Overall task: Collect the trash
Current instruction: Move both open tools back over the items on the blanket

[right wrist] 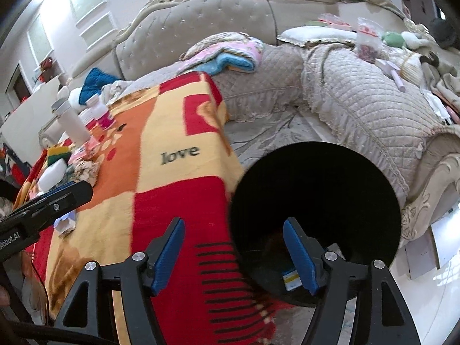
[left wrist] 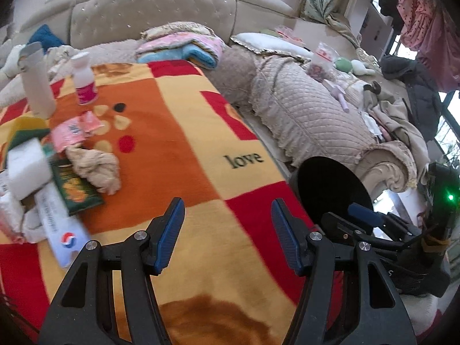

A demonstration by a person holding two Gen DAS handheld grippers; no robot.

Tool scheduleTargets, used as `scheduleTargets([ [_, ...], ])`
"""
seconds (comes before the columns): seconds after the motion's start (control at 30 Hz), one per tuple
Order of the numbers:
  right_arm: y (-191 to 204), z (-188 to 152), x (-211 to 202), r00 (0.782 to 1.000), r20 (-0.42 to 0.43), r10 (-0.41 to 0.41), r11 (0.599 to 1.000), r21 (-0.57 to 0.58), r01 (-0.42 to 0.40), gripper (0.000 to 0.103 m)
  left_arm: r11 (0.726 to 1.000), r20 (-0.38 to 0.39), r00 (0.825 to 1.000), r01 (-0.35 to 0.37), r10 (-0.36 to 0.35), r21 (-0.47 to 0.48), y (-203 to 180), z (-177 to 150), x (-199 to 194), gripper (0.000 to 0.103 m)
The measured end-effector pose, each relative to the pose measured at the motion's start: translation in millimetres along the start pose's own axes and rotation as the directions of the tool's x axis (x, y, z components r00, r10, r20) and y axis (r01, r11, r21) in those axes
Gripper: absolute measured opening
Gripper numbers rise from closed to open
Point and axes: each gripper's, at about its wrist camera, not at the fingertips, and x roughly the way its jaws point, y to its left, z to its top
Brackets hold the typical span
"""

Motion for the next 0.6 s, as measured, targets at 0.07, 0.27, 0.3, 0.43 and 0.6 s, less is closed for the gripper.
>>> scheduleTargets([
  [0.07, 11.5, 0.1, 0.0, 1.000, 0.000, 0.008, 1.000, -0.018, -0.008, 0.069, 1.000, 0.006, 1.000, -0.017, 0.018, -0.007, 7.7, -1.8, -4.2, 0.061],
  [0.27, 44.2, 0.1, 3.3, 0.999, -0.007, 0.040, 0.997, -0.060, -0.040, 0.070, 0.997, 0.017, 0.998, -0.062, 0.063, -0.037, 32.2, -6.6, -14.7, 0.061],
  [0.3, 51.8, 0.0, 4.3, 0.999, -0.009, 0.046, 0.996, -0.071, -0.046, 0.070, 0.997, 0.019, 0.997, -0.069, 0.070, -0.041, 36.4, -7.5, -16.5, 0.061],
  [0.43, 74.4, -0.1, 7.6, 0.998, -0.017, 0.066, 0.992, -0.103, -0.067, 0.071, 0.994, 0.027, 0.995, -0.096, 0.098, -0.060, 51.5, -11.4, -24.6, 0.061],
  [0.6, 98.8, -0.1, 12.4, 0.996, -0.027, 0.090, 0.987, -0.135, -0.093, 0.073, 0.988, 0.030, 0.990, -0.136, 0.138, -0.076, 72.7, -18.5, -34.5, 0.061],
])
